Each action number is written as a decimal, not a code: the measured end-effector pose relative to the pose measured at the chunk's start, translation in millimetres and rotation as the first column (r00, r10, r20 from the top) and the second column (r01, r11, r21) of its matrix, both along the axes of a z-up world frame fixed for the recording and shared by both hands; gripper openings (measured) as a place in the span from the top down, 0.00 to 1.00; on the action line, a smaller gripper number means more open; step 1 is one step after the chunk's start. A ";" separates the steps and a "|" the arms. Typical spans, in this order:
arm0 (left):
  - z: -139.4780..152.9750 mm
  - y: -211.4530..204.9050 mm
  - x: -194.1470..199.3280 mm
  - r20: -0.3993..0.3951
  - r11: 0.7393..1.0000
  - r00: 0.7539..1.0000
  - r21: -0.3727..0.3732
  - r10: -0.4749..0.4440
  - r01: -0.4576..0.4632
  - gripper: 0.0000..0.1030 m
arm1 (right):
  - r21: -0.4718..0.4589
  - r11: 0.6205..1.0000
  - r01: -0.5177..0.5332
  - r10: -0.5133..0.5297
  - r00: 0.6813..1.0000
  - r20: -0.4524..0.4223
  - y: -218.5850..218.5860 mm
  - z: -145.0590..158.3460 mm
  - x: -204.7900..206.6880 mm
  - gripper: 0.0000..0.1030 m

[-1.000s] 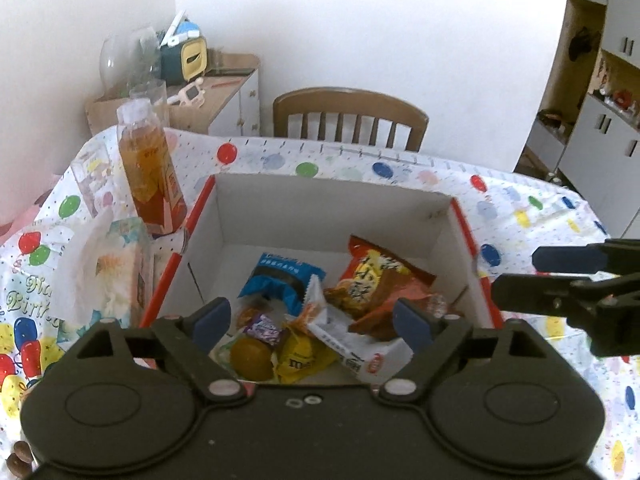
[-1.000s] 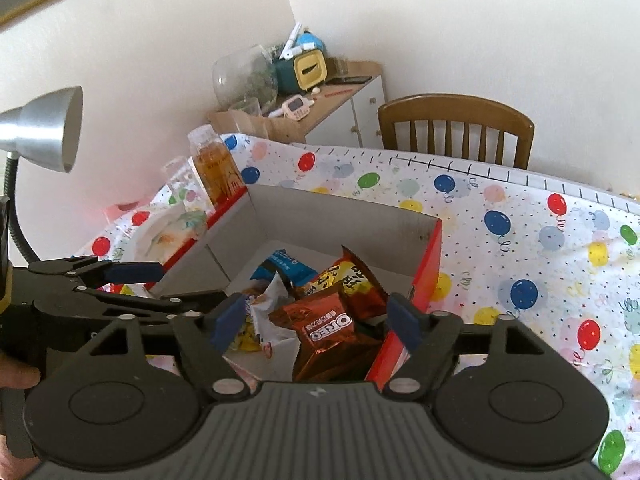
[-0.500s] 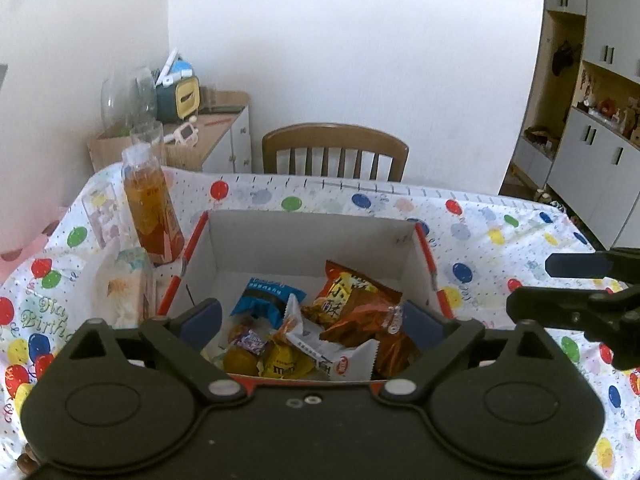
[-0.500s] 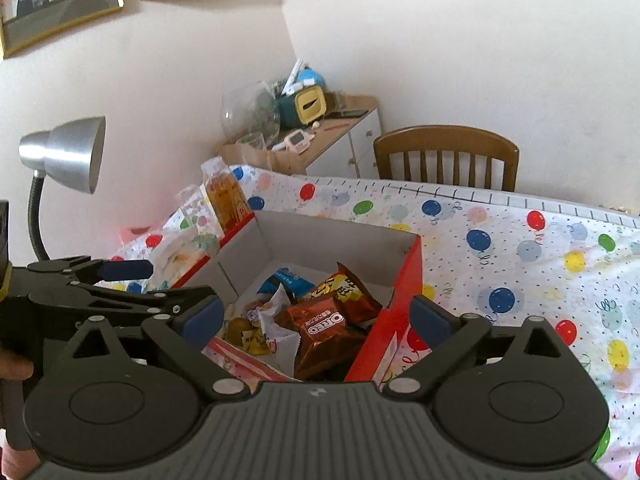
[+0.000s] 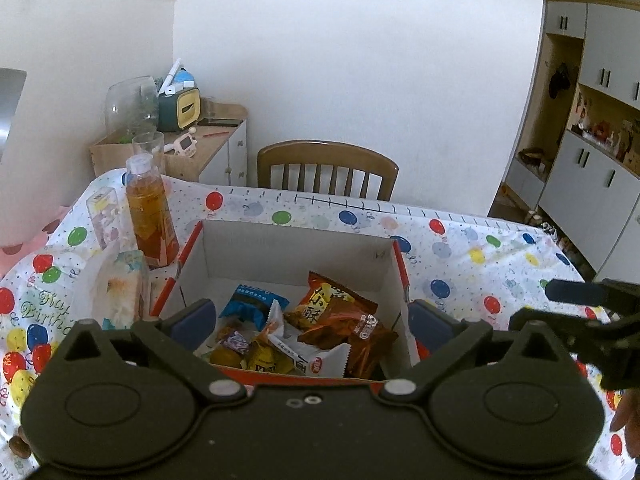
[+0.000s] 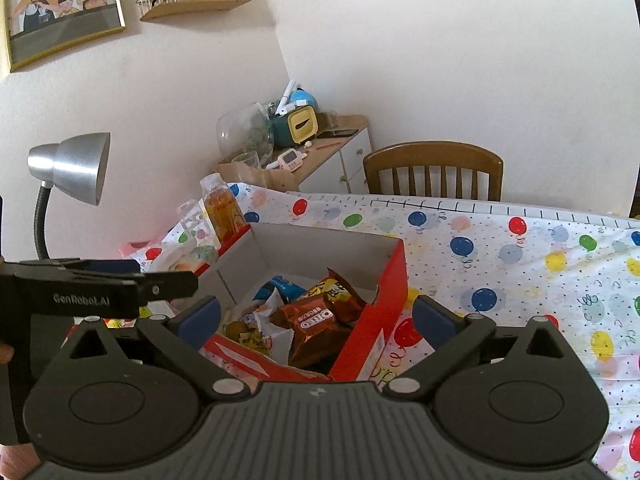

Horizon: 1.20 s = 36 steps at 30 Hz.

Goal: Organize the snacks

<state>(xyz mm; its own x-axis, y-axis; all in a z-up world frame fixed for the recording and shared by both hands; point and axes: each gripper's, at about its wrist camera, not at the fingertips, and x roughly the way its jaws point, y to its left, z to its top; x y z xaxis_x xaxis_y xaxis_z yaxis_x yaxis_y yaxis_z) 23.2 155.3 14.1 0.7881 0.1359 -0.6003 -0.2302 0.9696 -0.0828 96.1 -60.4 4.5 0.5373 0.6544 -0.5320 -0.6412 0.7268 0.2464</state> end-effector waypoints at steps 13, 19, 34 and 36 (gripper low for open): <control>2.7 -3.6 -4.1 -0.006 1.000 1.000 0.001 0.014 -0.014 0.00 | -0.016 1.000 0.013 -0.013 1.000 -0.007 0.0 -0.2 -1.7 0.00; 3.6 -5.4 -4.9 -0.008 1.000 1.000 0.016 0.019 -0.019 0.00 | -0.023 1.000 0.012 -0.012 1.000 -0.003 1.1 0.9 -1.8 0.00; 3.4 -8.7 -4.1 -0.022 0.999 0.999 0.009 0.039 -0.039 0.00 | -0.026 1.000 0.004 -0.004 1.000 0.006 1.0 1.3 1.2 0.00; 3.2 -9.1 -4.1 -0.023 0.999 0.999 0.006 0.042 -0.042 0.00 | -0.026 1.000 0.001 -0.001 1.000 0.009 1.6 1.8 1.1 0.00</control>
<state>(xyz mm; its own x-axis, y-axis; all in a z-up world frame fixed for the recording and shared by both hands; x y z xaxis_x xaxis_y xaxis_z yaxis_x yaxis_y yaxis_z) 19.1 146.2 17.3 0.7673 0.1720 -0.6178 -0.2725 0.9595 -0.0712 97.2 -58.8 6.3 0.5427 0.6396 -0.5444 -0.6423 0.7337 0.2217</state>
